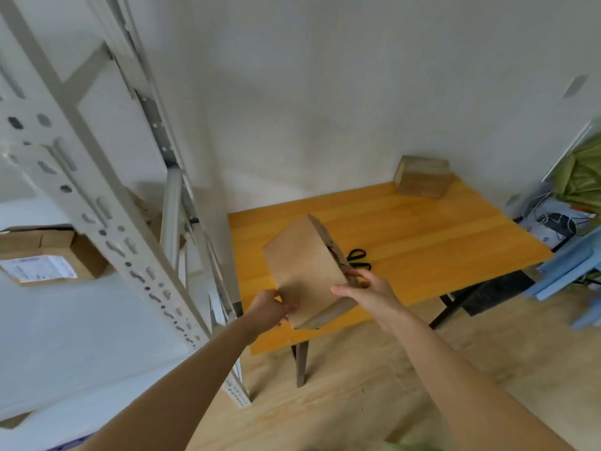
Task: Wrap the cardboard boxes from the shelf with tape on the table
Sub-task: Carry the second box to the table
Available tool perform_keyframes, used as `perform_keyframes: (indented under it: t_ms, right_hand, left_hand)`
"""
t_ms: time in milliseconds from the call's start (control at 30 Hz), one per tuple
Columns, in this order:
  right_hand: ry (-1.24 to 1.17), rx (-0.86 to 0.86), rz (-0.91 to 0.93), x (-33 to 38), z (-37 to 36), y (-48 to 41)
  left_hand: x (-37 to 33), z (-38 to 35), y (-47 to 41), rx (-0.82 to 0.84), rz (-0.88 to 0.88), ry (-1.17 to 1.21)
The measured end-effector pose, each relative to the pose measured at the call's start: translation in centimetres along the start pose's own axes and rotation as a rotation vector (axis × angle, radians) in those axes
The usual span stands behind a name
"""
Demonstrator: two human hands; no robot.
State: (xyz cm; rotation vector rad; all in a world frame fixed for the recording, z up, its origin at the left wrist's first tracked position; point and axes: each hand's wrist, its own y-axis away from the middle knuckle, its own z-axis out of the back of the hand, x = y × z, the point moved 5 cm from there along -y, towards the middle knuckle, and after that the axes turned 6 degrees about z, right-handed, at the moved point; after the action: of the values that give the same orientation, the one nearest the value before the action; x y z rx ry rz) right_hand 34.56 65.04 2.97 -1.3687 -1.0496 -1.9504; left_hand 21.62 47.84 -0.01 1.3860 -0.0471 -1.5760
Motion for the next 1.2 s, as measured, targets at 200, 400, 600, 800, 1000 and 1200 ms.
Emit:
perform_keyframes:
  t_ms: [200, 400, 600, 800, 1000, 1200]
  right_hand:
    - [0.045, -0.001, 0.026, 2.6, 1.4, -6.9]
    - [0.064, -0.059, 0.088, 4.3, 3.9, -11.7]
    - [0.166, -0.057, 0.155, 5.9, 7.3, -17.6]
    - [0.242, 0.037, 0.194, 6.1, 10.2, -24.7]
    - [0.372, 0.158, 0.213, 5.8, 12.2, -31.3]
    - [0.391, 0.218, 0.243, 5.1, 13.5, -35.6]
  left_hand:
    - [-4.6, 2.2, -6.6, -0.013, -0.040, 0.050]
    - [-9.4, 2.6, -11.3, 0.014, -0.125, 0.002]
    - [-14.0, 2.8, -15.2, -0.112, -0.203, -0.107]
    - [-19.0, 3.2, -18.8, -0.342, -0.331, -0.441]
    - [-23.9, 1.8, -22.5, -0.391, -0.344, -0.662]
    - [-24.4, 0.5, -26.6, -0.387, -0.245, -0.694]
